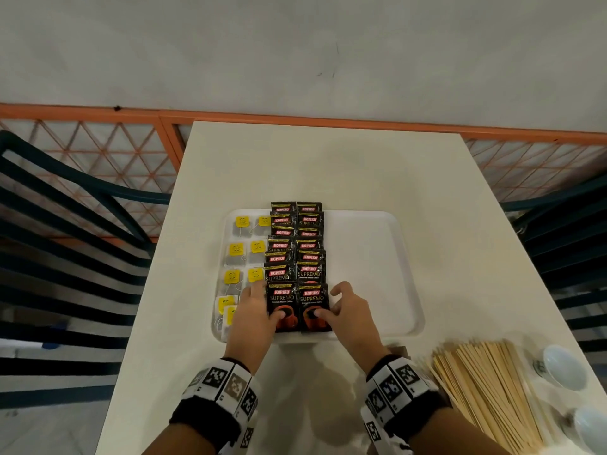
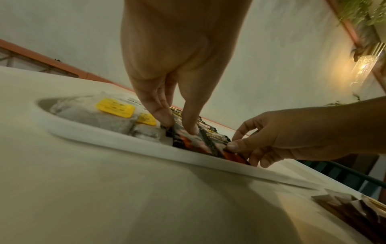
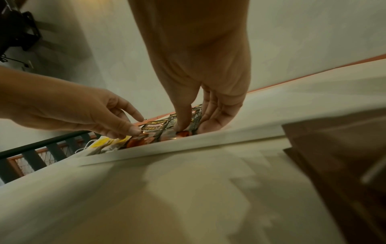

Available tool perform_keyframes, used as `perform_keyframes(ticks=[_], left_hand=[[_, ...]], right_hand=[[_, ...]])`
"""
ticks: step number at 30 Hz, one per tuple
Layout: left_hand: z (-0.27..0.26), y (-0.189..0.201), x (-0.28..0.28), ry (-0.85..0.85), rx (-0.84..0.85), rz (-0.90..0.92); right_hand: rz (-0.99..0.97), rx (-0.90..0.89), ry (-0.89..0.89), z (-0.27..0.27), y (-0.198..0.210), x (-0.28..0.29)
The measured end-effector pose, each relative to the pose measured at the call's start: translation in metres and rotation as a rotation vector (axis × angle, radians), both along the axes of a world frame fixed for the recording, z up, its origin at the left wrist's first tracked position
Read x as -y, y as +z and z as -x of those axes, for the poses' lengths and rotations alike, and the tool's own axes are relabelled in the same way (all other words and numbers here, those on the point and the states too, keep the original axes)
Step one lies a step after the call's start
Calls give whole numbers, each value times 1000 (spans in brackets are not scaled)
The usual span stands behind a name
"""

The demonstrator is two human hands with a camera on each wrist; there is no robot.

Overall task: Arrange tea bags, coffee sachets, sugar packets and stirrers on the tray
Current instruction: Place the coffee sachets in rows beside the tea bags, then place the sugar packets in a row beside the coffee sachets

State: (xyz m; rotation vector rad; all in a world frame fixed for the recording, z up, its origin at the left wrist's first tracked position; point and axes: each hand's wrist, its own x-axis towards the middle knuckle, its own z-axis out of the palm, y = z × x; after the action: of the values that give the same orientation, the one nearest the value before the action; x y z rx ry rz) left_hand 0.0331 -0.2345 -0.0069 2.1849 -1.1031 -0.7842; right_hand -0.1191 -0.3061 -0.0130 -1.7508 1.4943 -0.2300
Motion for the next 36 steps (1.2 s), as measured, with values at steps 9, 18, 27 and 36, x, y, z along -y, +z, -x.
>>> perform_keyframes(ticks=[9,18,27,36], left_hand=[[9,10,-24,-135,101,105],[48,5,-47,-592,-65,106],[107,4,-59,-856,-39,-139],[154,-5,-31,-826,162,-191]], right_hand=[[77,31,-83,18,23,-21],[144,-45,-156,97,43,-92],[28,-363,-179,169,23,-163],[126,-338,64,176,7,-174]])
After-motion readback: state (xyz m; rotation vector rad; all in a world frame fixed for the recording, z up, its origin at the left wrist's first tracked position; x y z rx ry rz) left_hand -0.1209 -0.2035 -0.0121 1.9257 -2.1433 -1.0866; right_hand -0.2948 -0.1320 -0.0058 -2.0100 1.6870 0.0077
